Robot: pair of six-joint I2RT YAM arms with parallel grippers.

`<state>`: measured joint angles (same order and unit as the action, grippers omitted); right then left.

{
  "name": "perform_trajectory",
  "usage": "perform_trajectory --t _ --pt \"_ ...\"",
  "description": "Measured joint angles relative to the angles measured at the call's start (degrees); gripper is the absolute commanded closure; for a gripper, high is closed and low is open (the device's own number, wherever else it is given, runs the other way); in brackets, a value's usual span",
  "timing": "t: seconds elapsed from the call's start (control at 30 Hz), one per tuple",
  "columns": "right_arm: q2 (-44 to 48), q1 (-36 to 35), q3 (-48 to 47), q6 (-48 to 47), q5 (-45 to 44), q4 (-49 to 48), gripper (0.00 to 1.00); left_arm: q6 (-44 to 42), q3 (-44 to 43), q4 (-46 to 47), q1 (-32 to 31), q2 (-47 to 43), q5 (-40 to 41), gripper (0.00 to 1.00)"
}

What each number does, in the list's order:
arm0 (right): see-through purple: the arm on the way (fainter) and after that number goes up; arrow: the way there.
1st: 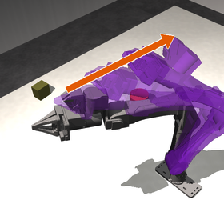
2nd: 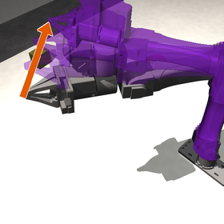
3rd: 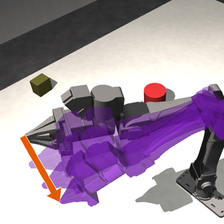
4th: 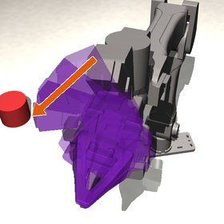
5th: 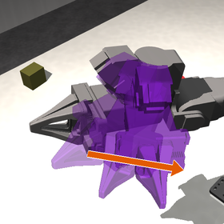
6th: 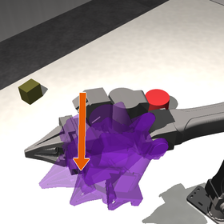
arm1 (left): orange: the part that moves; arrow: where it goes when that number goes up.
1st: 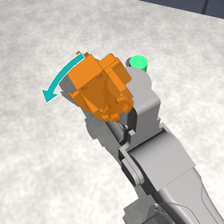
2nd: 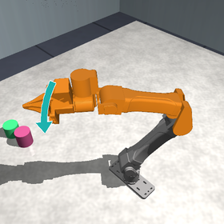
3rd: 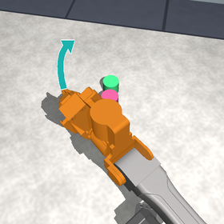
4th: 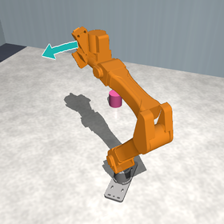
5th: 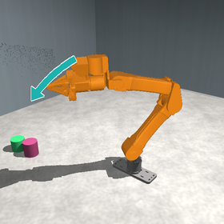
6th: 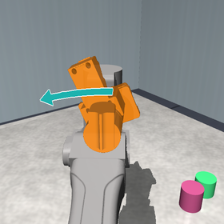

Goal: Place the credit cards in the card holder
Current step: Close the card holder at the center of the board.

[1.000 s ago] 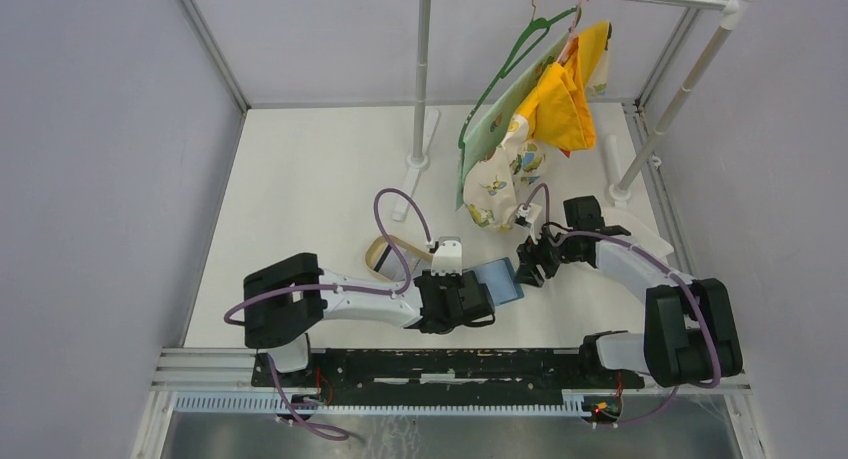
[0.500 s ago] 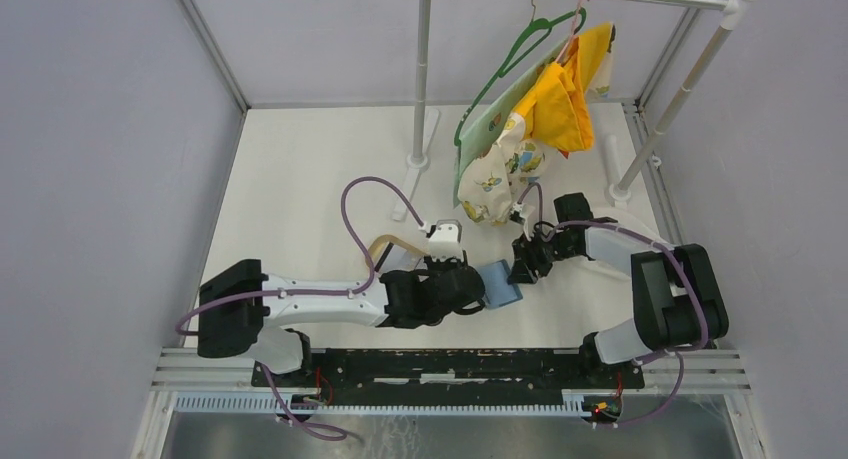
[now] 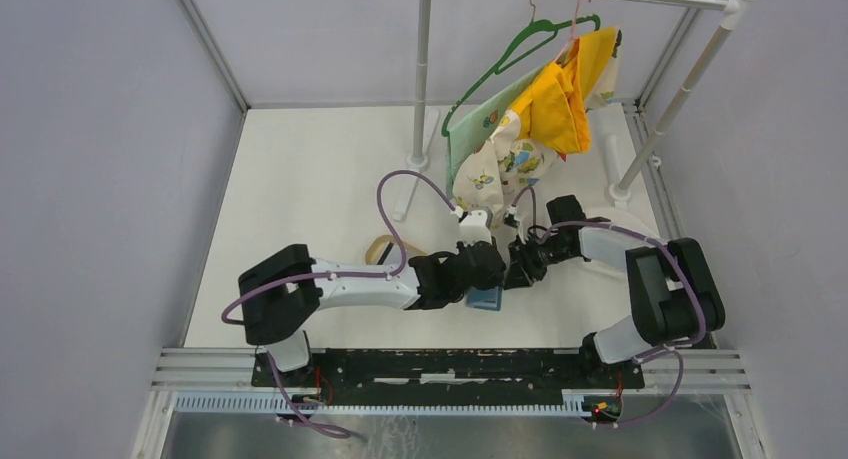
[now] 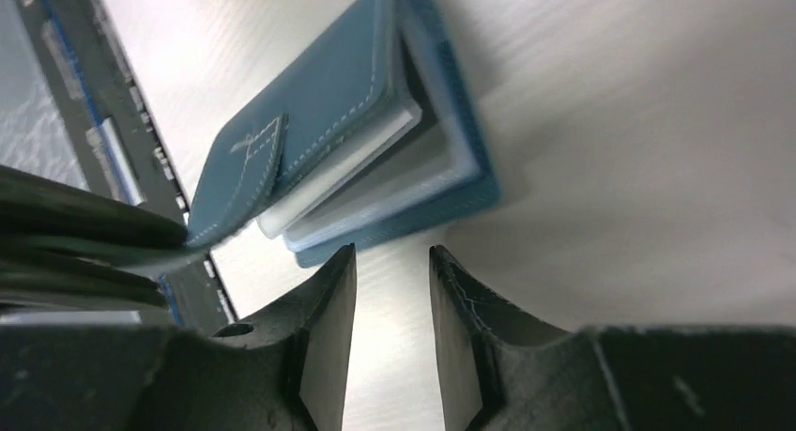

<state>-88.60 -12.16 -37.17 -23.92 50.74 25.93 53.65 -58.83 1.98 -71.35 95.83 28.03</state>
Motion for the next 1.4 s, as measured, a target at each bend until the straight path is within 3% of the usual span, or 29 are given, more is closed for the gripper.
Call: perform_trajectory --t 0.17,0.33,0.47,0.67,0.97,1.03,1.3,1.4 --pt "8.9 3.7 0.5 1.8 -7.2 -2.8 0.56 0.0 -0.6 3.8 1.0 5.1 -4.7 0.98" --pt "14.8 5.6 0.7 1.9 -8.8 -4.9 0.57 0.1 -0.6 6.8 1.3 9.0 -8.9 0.97" --pt "14.5 5.8 1.2 2.5 -7.8 -5.6 0.59 0.1 0.5 9.6 1.3 10.4 -12.3 0.93" --pt "9.8 5.9 2.1 5.5 -2.0 -7.4 0.8 0.1 3.5 14.1 1.3 10.6 -16.7 0.85" --pt "4.4 5.7 4.4 11.7 4.6 -12.0 0.85 0.0 4.0 18.2 1.4 10.6 -20.4 0.82" --pt "3.1 5.2 4.4 11.9 4.7 -12.0 0.86 0.0 4.0 18.4 1.4 10.6 -20.8 0.76" --pt "0.0 3.7 2.6 11.0 2.7 -9.5 0.88 -1.1 4.3 18.8 1.5 10.4 -22.3 0.35" --pt "0.0 3.6 2.2 10.5 2.1 -8.7 0.88 -2.9 5.7 18.0 1.5 7.9 -22.8 0.26"
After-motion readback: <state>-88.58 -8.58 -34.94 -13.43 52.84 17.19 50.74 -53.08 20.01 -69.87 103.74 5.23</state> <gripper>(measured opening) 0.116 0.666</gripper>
